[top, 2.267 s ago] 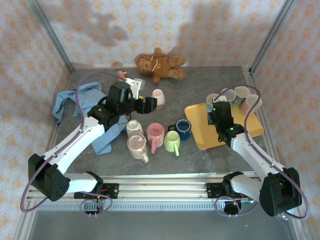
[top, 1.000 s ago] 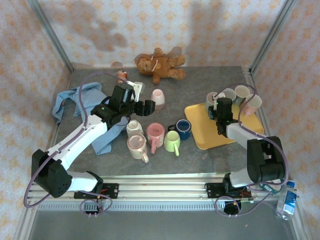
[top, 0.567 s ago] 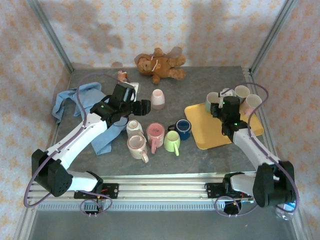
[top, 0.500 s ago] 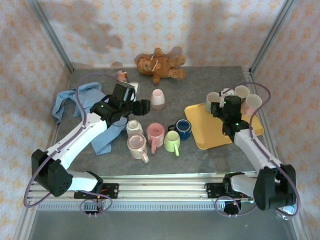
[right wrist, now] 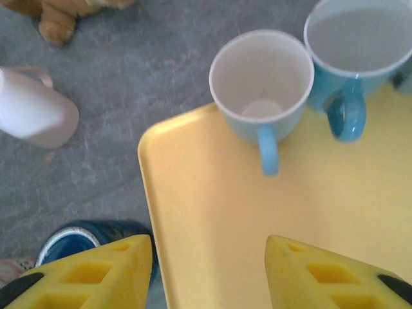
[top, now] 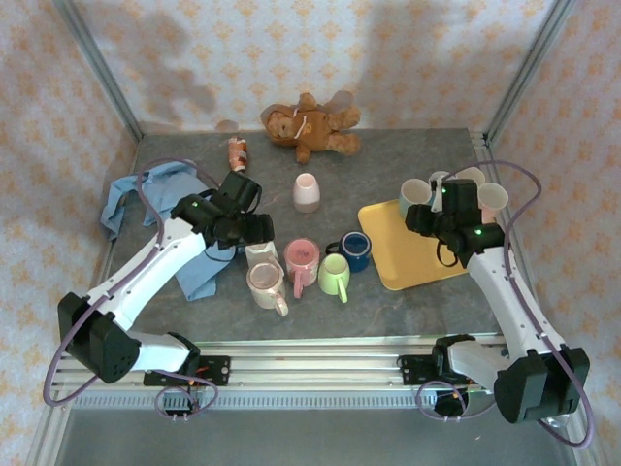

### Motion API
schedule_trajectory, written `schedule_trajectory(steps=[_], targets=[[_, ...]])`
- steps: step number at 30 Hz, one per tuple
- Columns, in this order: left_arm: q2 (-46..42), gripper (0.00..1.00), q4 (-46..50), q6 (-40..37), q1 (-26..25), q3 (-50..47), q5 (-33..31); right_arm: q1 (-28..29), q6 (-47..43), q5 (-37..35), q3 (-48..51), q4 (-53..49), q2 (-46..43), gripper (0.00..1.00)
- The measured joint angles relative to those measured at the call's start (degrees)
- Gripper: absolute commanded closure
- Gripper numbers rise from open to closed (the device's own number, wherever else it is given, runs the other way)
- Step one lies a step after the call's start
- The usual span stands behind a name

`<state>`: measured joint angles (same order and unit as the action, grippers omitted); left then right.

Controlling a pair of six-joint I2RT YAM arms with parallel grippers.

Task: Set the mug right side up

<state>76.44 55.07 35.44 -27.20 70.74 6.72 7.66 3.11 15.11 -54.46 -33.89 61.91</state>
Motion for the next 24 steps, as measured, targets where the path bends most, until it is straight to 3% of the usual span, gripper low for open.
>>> schedule_trajectory(steps=[17, 24], targets=[[8.1, 0.24, -1.1, 1.9, 1.8, -4.3, 5.2, 0.0, 0.8, 2.1, -1.0, -2.1, 1.4, 0.49], [11.0, 0.25, -7.5, 2.3, 3.8, -4.3, 8.3, 0.0, 0.9, 2.4, -1.5, -2.4, 2.4, 0.49]])
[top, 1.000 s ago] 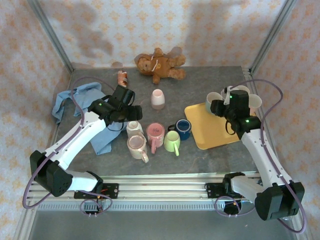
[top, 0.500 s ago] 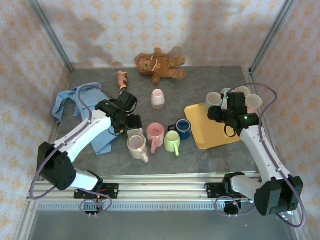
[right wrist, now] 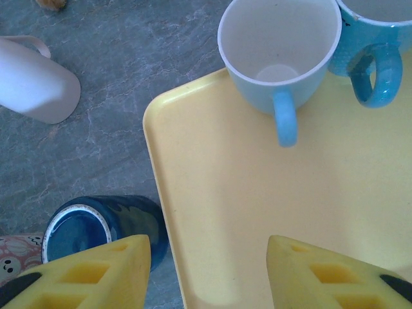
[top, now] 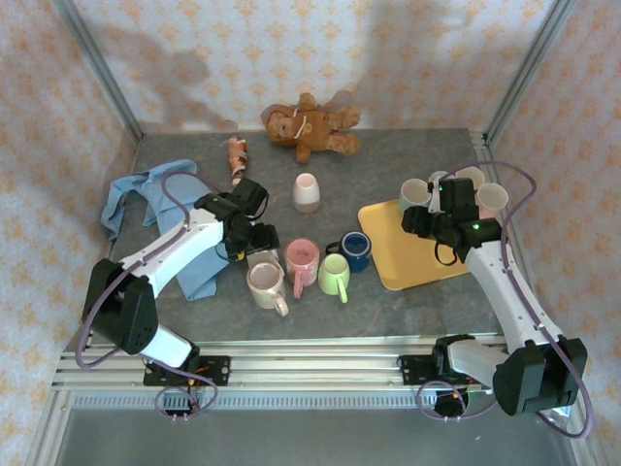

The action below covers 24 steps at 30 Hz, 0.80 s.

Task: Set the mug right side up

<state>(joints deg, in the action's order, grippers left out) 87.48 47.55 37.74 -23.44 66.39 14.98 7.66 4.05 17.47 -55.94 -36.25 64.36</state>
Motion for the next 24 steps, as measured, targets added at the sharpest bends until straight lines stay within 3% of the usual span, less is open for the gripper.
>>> schedule_trajectory(steps=[12, 19, 24], targets=[[14.8, 0.27, -8.2, -0.7, 1.7, 16.1, 2.2, 0.0, 0.0, -0.1, -0.2, -1.1, -0.2, 0.49], [15.3, 0.29, -7.9, -2.1, 2.1, 20.9, 2.1, 0.0, 0.4, -0.1, -0.2, -1.5, -1.7, 0.50], [12.7, 0.35, -5.1, 1.4, 1.1, 19.3, 0.3, 0.0, 2.5, -0.6, -0.2, -1.5, -1.6, 0.53]])
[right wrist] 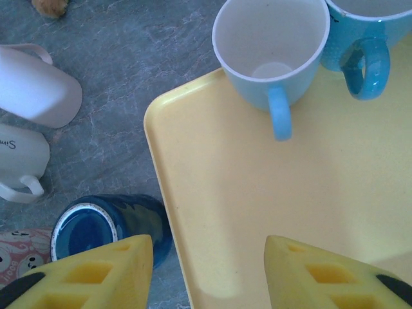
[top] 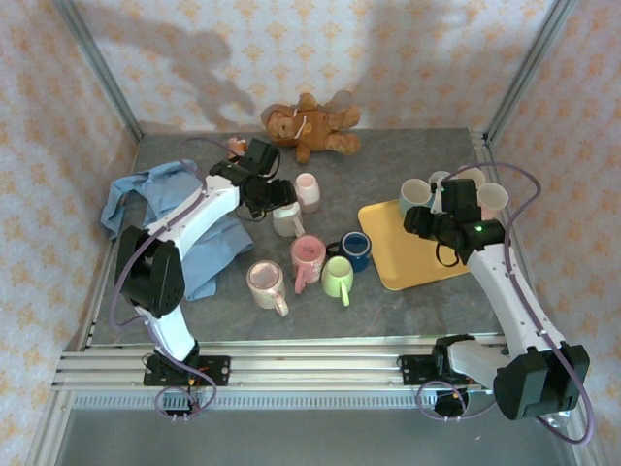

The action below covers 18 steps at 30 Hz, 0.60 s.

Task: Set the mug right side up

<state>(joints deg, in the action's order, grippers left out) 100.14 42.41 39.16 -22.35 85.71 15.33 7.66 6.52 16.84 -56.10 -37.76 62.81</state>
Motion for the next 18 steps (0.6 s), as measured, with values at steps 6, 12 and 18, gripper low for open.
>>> schedule_trajectory(steps=[6, 12, 18], targets=[[-1.5, 0.45, 4.5, 6.1, -6.3, 1.7, -4.3, 0.0, 3.0, -0.3, -1.0, -0.3, 2.5, 0.54], [2.2, 0.49, 7.9, 13.5, -11.0, 6.8, -8.3, 0.0, 5.1, -0.1, -1.4, -0.4, 2.6, 0.54], [8.3, 0.53, 9.4, 18.3, -12.2, 8.4, -11.4, 0.0, 5.5, 0.4, -1.3, -0.4, 2.2, 0.54]])
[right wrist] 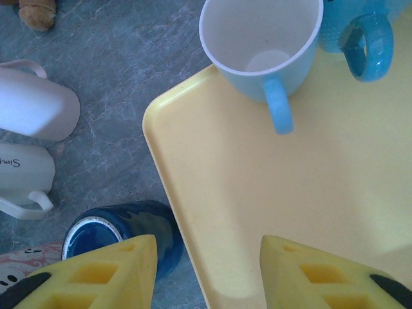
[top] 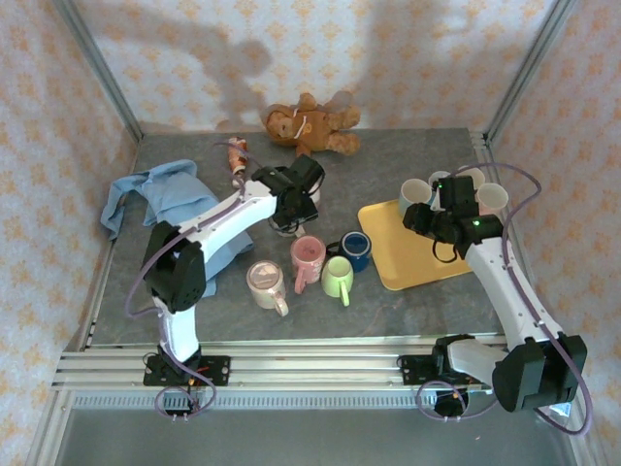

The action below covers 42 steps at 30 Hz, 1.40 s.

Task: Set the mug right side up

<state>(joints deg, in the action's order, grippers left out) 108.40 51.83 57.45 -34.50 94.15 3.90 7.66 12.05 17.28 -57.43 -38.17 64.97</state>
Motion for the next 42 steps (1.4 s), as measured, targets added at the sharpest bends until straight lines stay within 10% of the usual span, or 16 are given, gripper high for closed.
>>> schedule_trajectory(steps=[42], targets=[[14.8, 0.76, 6.6, 4.8, 0.0, 9.3, -9.1, 0.0, 1.5, 4.4, 1.0, 1.0, -0.9, 0.54]])
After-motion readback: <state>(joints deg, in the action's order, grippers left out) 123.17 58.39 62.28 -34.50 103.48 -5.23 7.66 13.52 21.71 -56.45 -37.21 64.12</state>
